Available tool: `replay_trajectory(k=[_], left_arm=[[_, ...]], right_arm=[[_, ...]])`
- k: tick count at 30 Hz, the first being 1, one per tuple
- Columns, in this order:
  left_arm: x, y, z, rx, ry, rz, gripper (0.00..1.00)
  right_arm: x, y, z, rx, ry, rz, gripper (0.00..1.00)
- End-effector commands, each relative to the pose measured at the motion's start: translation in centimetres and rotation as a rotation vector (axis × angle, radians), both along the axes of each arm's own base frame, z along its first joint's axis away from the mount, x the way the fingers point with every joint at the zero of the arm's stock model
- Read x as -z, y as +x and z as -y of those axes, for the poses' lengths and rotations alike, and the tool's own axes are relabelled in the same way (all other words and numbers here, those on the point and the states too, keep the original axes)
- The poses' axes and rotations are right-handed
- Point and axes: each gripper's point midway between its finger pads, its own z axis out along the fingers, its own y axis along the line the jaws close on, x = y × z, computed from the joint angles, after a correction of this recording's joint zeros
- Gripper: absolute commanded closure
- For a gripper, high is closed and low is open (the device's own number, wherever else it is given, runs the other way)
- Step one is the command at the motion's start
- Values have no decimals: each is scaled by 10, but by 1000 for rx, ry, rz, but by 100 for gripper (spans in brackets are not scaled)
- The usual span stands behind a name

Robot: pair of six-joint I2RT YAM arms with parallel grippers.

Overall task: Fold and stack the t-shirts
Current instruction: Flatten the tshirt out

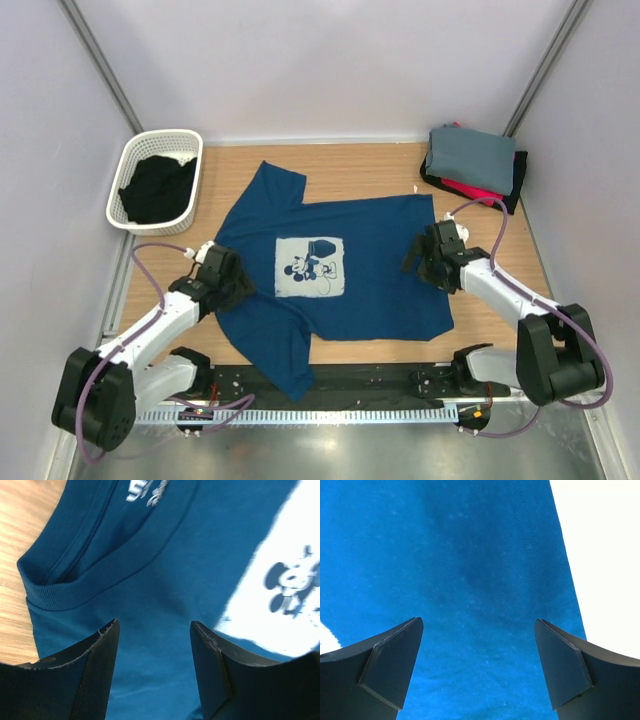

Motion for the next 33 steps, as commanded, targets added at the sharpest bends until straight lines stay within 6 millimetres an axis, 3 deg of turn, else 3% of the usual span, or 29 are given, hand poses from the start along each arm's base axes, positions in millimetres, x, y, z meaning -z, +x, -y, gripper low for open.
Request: replay_trajectory(k=[1,6,10,14,18,24,28,31,32,33], left_arm=[[11,7,0,-28,4,6,40],[36,-12,-17,-94,57,-60,35],[44,-26,-38,-178,133,-102,32],[35,-24,-53,-255,164,-97,32],[11,-14,-72,-282,229,-66,31],[-2,3,-62,-224,210,-40,33],[-43,15,-33,-60,121,18,34],[-76,12,-10,57,66,82,34],[-88,7,1,87,36,110,34],[-86,-7,6,108,13,75,37]], right_arm=[[3,12,0,40,2,5,0],[4,21,6,51,-41,7,1],[11,13,12,81,-58,-8,0],[16,7,13,77,-60,-18,0],[16,6,14,78,-68,-16,0],[16,11,11,56,-64,-22,0],[1,15,-7,-8,12,-1,0],[-39,21,-40,-137,65,101,0],[-66,27,-50,-170,69,173,0],[-74,16,-66,-240,45,181,0]])
